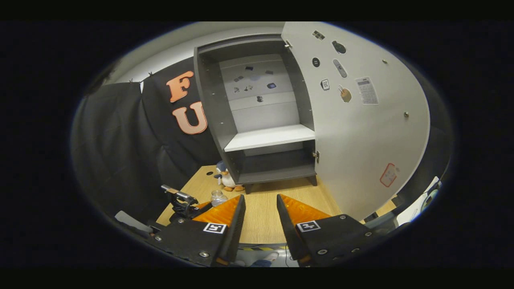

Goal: Open the cabinet door with the right hand, grasp the bottle in the cabinet with the left hand and place it on the coaster, then close the cabinet door with the right hand.

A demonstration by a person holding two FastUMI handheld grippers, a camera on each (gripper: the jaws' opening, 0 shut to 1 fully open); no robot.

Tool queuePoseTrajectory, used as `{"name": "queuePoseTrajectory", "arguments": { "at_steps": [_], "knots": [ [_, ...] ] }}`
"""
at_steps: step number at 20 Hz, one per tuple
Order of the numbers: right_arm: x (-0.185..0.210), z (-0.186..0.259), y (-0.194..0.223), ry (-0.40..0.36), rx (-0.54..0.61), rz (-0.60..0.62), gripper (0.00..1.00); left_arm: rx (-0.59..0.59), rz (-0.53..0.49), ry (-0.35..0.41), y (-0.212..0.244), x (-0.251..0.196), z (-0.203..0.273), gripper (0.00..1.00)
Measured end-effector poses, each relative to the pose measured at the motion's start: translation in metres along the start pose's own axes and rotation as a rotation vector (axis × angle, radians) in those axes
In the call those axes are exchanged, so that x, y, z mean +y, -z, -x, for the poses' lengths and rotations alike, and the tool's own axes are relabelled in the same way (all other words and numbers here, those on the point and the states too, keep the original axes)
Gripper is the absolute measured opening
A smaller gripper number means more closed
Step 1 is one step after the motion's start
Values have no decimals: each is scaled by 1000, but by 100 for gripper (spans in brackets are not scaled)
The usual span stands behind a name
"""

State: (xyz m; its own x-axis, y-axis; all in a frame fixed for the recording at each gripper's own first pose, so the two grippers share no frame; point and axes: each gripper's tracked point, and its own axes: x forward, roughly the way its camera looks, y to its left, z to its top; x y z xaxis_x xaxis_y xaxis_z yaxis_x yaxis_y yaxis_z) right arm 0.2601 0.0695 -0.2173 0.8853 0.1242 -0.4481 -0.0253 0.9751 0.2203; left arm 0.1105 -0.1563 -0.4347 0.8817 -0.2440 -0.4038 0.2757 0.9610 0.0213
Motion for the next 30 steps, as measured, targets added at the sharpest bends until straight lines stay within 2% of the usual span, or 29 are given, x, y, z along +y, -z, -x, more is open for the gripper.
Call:
{"name": "queuePoseTrajectory", "arguments": {
  "at_steps": [6, 16, 17, 19, 20, 23, 28, 29, 30],
  "knots": [
    [2, -4, 2, -15, 14, -6, 49, 2, -33, -15, 11, 4, 3, 86],
    [17, 1, 12, -52, 30, 2, 49, 38, -28, -34, 23, 8, 19, 85],
    [17, 1, 12, -55, 31, 3, 49, 43, -32, -43, 23, 9, 20, 88],
    [17, 2, 14, -52, 35, 2, 49, 55, -23, -45, 25, 10, 21, 84],
    [18, 4, 14, -58, 35, 0, 49, 51, -7, -38, 23, 8, 22, 89],
    [22, 6, 14, -68, 30, -3, 50, 42, 15, -43, 17, 11, 27, 90],
    [25, 12, 11, -81, 17, -4, 49, 25, -7, -40, 5, 10, 38, 90],
    [23, 14, 11, -80, 16, -8, 49, 11, -6, -41, -2, 10, 41, 88],
    [22, 15, 11, -78, 14, -10, 49, 6, -11, -44, -6, 10, 45, 90]
  ]
}}
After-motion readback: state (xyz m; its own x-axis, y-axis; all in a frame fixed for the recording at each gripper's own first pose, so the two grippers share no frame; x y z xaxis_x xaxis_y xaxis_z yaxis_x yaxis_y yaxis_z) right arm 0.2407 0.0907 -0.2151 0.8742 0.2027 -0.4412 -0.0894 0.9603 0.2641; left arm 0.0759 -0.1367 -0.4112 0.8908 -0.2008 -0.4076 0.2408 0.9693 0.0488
